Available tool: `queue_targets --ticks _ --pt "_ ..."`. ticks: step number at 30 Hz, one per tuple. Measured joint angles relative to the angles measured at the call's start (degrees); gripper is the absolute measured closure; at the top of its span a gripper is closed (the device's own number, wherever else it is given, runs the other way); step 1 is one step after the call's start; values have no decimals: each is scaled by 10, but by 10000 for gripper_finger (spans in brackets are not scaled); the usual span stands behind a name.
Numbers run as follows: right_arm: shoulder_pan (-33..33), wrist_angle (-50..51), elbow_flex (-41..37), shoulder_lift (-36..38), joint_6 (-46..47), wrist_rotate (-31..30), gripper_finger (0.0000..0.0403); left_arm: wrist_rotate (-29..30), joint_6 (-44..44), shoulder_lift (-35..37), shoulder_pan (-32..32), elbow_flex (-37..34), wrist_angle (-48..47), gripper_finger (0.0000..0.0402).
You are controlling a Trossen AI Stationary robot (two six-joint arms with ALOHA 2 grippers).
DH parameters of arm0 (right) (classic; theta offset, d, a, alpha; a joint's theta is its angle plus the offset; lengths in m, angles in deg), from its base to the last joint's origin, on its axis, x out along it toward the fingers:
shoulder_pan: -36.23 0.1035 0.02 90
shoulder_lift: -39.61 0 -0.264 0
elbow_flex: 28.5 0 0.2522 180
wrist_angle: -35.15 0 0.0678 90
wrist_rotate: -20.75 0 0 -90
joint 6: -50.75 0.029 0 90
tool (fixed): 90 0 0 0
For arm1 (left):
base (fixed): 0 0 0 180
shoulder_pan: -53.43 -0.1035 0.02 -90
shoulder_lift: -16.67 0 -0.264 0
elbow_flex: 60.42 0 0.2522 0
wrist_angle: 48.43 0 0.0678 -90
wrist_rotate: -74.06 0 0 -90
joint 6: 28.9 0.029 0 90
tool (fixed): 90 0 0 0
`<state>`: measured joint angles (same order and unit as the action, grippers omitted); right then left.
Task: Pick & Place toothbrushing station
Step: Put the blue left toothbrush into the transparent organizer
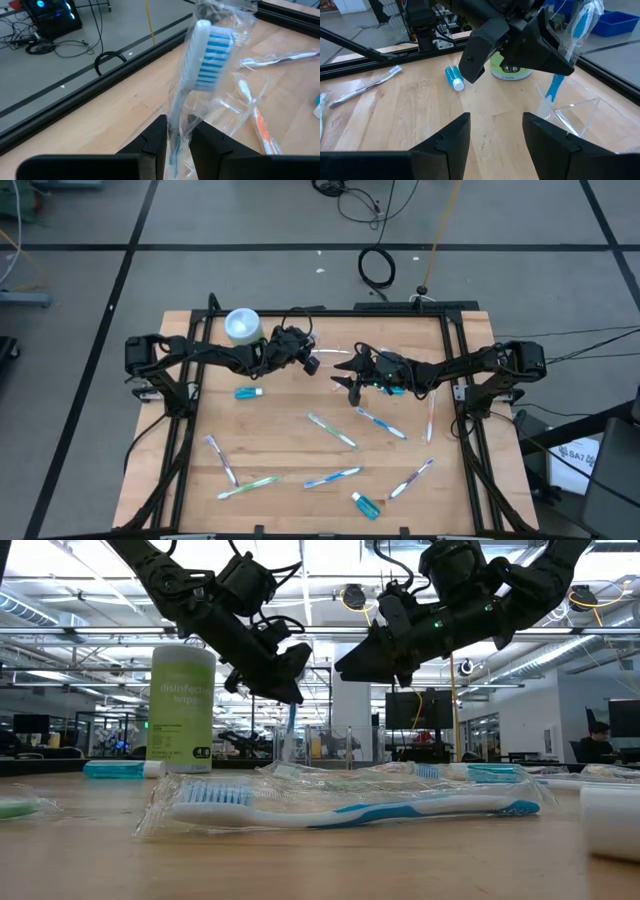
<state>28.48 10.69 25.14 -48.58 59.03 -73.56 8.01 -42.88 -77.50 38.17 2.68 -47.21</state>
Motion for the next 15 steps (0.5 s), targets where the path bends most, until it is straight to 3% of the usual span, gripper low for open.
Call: queue_targets --ticks 15 --pt "0 0 0 0 -2 0 231 -1 13 19 5 0 -8 222"
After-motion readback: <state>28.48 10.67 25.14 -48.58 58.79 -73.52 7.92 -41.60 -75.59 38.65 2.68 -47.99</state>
